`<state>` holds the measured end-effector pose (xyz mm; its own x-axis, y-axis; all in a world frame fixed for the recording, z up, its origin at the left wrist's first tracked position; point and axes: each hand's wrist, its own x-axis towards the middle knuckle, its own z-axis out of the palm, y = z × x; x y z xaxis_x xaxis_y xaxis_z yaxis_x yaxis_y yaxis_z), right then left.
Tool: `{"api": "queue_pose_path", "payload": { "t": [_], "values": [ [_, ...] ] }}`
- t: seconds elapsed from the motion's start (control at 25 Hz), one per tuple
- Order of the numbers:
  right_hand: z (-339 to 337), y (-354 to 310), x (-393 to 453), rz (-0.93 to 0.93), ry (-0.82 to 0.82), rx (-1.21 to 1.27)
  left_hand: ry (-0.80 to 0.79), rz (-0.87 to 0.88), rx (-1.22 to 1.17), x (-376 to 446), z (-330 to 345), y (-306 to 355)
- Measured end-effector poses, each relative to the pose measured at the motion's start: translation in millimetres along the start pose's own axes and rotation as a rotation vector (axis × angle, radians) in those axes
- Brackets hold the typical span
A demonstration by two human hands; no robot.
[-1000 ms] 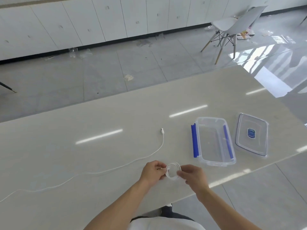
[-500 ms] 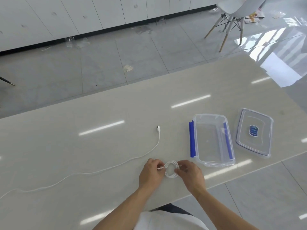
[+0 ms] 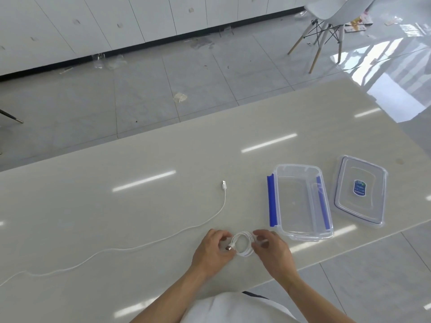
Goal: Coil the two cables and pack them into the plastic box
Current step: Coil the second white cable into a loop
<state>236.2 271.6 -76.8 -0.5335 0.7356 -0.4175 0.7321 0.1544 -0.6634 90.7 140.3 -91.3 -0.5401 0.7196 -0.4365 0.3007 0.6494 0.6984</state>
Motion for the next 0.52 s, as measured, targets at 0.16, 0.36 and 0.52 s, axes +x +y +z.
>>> {"api": "queue_pose_path", "payload": {
  "t": [0.16, 0.36, 0.52],
  "values": [
    [4, -14, 5, -0.161, 0.066, -0.085, -0.005, -0.003, -0.064, 0, -22, -12],
    [11, -50, 39, -0.426, 0.064, -0.335, 0.065, -0.018, 0.112, 21, -57, -19],
    [5, -75, 80, -0.656, -0.021, -0.634, 0.069, 0.070, 0.399, 42, -71, -20]
  ]
}}
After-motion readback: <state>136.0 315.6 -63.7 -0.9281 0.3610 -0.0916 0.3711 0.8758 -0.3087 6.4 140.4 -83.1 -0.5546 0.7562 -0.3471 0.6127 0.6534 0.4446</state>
